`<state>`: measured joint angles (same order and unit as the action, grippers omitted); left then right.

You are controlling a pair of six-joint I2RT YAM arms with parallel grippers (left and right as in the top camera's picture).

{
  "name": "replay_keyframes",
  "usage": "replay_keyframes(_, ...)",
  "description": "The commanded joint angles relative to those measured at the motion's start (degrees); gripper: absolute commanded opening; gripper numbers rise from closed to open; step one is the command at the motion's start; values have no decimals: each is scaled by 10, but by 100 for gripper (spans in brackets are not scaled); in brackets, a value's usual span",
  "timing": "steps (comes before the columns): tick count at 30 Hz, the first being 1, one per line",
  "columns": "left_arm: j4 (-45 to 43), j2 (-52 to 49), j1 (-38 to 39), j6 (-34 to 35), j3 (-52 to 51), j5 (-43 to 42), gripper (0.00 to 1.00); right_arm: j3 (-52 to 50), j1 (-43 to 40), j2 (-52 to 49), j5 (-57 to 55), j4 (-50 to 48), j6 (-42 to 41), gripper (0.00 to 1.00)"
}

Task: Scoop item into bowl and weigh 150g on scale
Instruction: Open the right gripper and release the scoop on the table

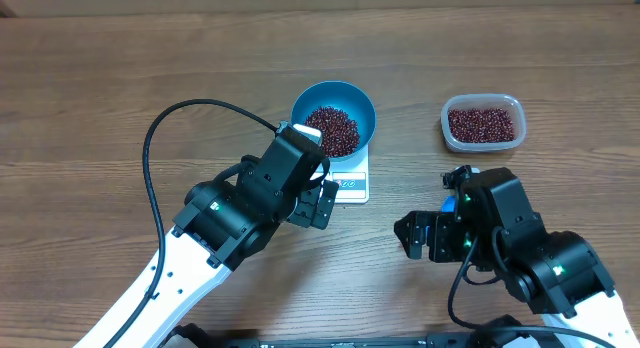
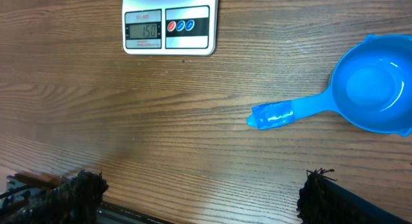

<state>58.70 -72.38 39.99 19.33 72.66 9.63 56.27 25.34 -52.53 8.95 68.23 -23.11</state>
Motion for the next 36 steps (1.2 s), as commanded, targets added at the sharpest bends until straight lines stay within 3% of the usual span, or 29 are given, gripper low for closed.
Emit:
replay_keyframes(1,-2,8,-3,2,2,-1,100,13,5,-7,-14,-5,7,100)
replay_keyframes(5,-2,8,-3,2,2,-1,100,10,7,-6,-51,-47,30,100)
replay_keyframes(8,-2,8,-3,2,2,-1,100,-7,12,20,-50,-127,106,100)
replay_keyframes(15,-2,8,-3,2,2,-1,99,-136,5,141,-61,-314,216,100)
replay_keyframes(25,-2,8,-3,2,2,-1,100,-399,-30,275,-83,-626,227,100)
replay_keyframes(31,-2,8,-3,2,2,-1,100,-496,-31,367,-106,-735,249,100)
replay_keyframes(36,-2,8,-3,2,2,-1,99,-536,-47,431,-116,-767,249,100)
